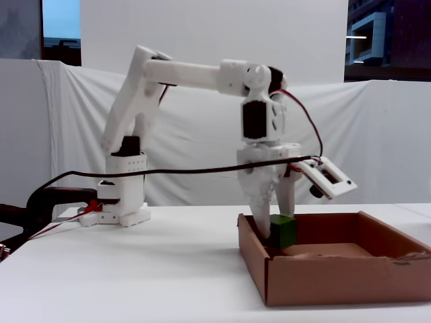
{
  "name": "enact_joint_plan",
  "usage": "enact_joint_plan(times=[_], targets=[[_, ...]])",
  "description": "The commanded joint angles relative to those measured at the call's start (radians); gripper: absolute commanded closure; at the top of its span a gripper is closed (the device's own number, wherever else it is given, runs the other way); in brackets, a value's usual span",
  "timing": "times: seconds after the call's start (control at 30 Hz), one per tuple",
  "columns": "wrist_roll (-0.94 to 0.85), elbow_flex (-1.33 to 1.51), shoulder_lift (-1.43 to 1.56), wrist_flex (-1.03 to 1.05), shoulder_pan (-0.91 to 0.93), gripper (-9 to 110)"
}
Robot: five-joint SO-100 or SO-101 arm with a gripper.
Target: Grasp a green cube and put it in a box.
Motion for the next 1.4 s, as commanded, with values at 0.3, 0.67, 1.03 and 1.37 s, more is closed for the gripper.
enact_joint_plan(times=[0.3,0.67,1.03,1.37], targets=[[0.002,-0.078,-0.048,-0.003,-0.026,86],[0.002,-0.074,-0.034,-0.002,-0.017,80],[0.002,0.048,0.242,0.000,0.080,80],[0.003,0.428,0.670,-0.005,0.258,80]])
